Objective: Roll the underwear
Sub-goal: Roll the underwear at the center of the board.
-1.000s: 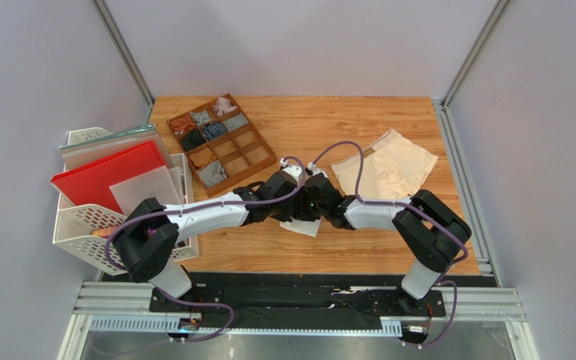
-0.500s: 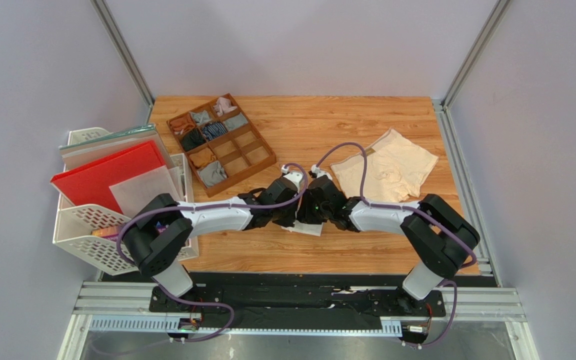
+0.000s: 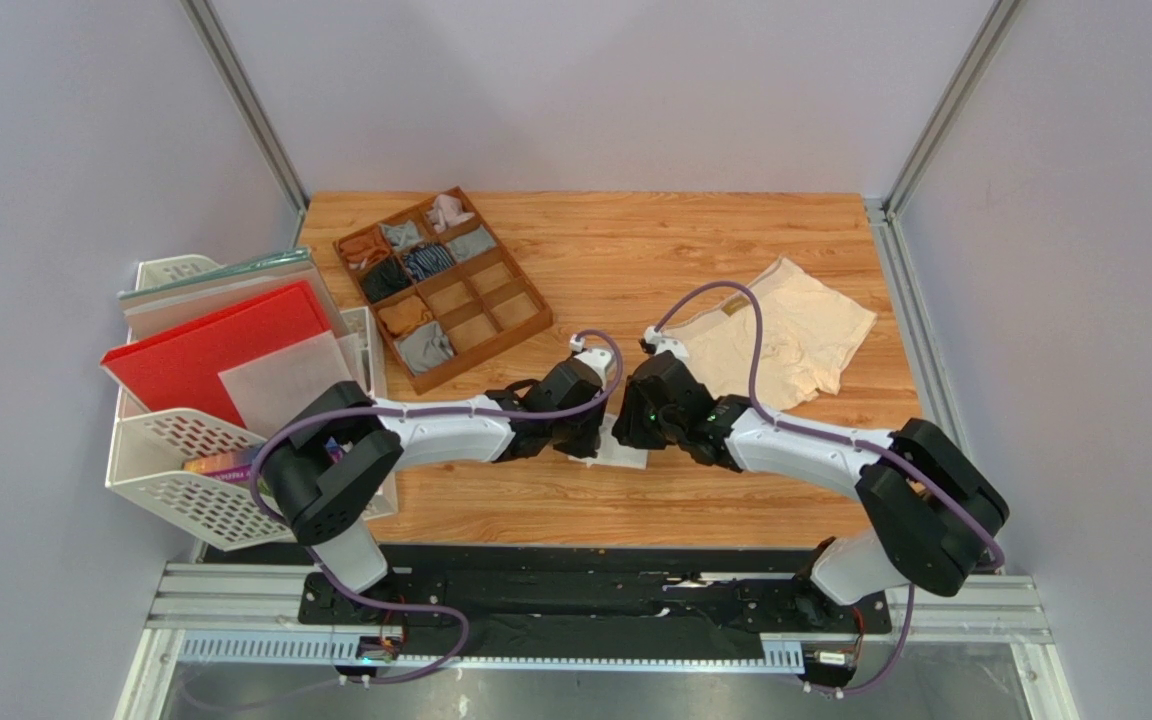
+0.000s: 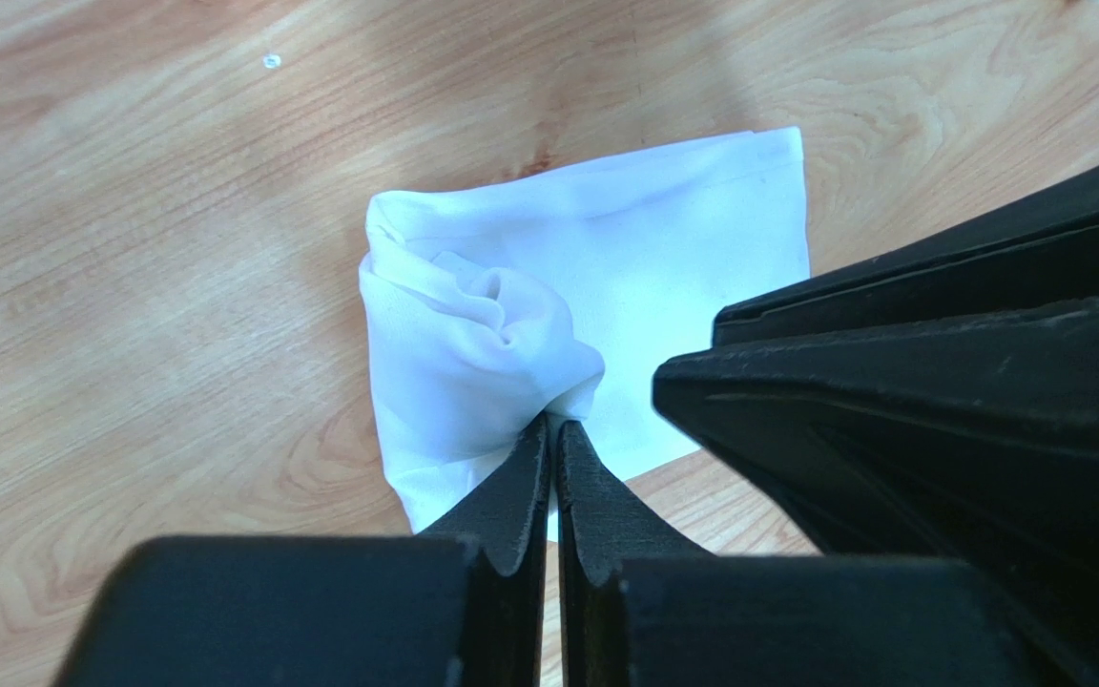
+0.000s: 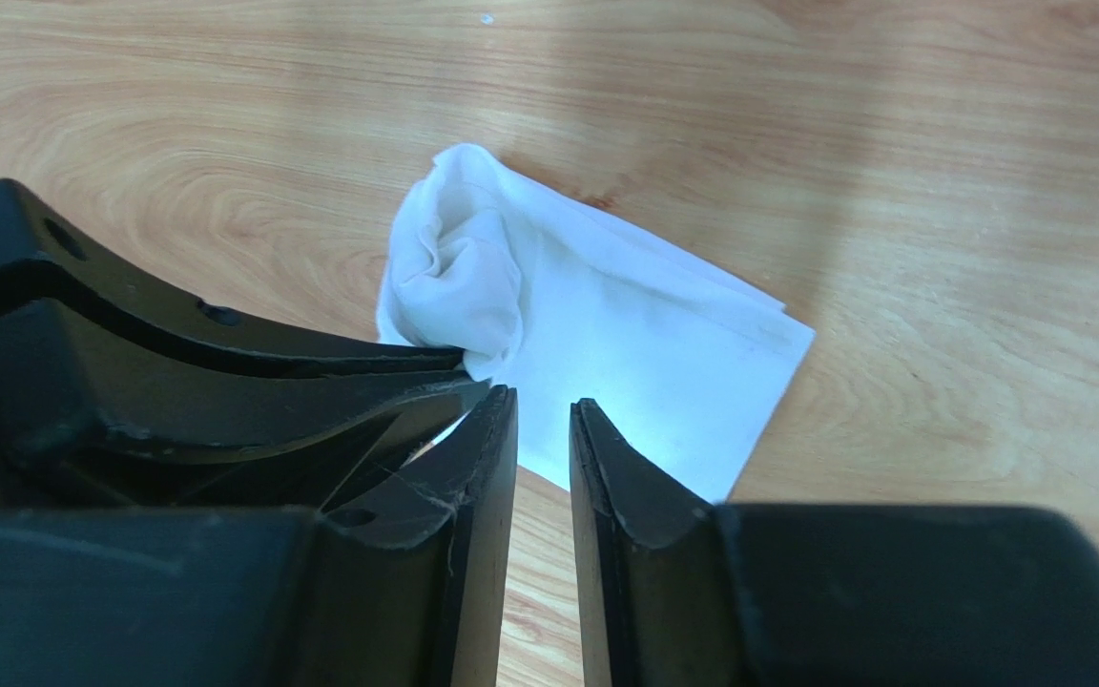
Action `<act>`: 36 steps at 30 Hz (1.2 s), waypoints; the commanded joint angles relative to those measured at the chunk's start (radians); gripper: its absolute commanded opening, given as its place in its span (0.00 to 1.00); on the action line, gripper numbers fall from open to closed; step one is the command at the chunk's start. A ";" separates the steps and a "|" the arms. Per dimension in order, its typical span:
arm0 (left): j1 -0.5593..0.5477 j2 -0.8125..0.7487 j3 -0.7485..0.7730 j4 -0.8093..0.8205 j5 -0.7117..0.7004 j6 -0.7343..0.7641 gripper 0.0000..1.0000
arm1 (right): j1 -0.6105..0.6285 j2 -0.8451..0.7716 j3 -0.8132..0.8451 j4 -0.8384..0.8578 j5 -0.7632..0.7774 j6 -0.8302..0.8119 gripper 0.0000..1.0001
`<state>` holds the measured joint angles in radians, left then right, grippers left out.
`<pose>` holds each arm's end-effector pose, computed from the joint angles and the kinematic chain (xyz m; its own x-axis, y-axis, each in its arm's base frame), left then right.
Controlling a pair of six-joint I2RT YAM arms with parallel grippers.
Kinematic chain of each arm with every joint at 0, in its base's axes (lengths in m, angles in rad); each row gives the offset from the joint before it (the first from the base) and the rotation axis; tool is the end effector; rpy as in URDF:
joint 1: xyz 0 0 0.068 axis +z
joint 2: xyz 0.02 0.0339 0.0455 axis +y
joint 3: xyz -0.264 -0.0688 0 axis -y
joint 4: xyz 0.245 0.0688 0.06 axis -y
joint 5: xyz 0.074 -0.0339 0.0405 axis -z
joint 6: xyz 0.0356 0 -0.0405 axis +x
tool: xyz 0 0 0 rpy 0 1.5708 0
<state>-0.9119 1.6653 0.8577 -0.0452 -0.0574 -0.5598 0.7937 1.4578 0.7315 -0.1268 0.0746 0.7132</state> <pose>0.2035 -0.2594 0.1583 -0.7976 0.1642 -0.5804 0.4044 0.8594 -0.3127 0.2019 0.2015 0.1755 -0.8422 0.0742 -0.5341 -0.1661 0.9067 0.3878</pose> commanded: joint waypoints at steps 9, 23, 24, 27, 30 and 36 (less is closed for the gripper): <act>-0.013 -0.052 0.030 0.039 0.091 -0.025 0.50 | -0.001 -0.157 -0.044 -0.120 0.111 0.055 0.25; -0.013 -0.191 -0.025 0.145 0.235 -0.031 0.61 | -0.001 -0.254 0.022 -0.192 0.157 0.031 0.27; -0.013 -0.205 -0.026 0.131 0.223 -0.025 0.61 | -0.001 -0.254 0.025 -0.194 0.154 0.029 0.27; -0.005 -0.281 -0.040 0.050 0.111 -0.003 0.61 | -0.001 -0.244 0.040 -0.186 0.136 0.025 0.26; 0.054 -0.376 -0.066 -0.068 0.059 0.011 0.61 | 0.002 -0.221 0.063 -0.155 0.084 0.017 0.26; 0.212 -0.427 -0.151 -0.110 0.060 0.008 0.62 | 0.059 -0.085 0.170 -0.126 0.044 -0.001 0.25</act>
<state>-0.7662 1.2461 0.7486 -0.0914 0.0334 -0.5697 0.8158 1.3083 0.8127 -0.3138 0.1589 0.7353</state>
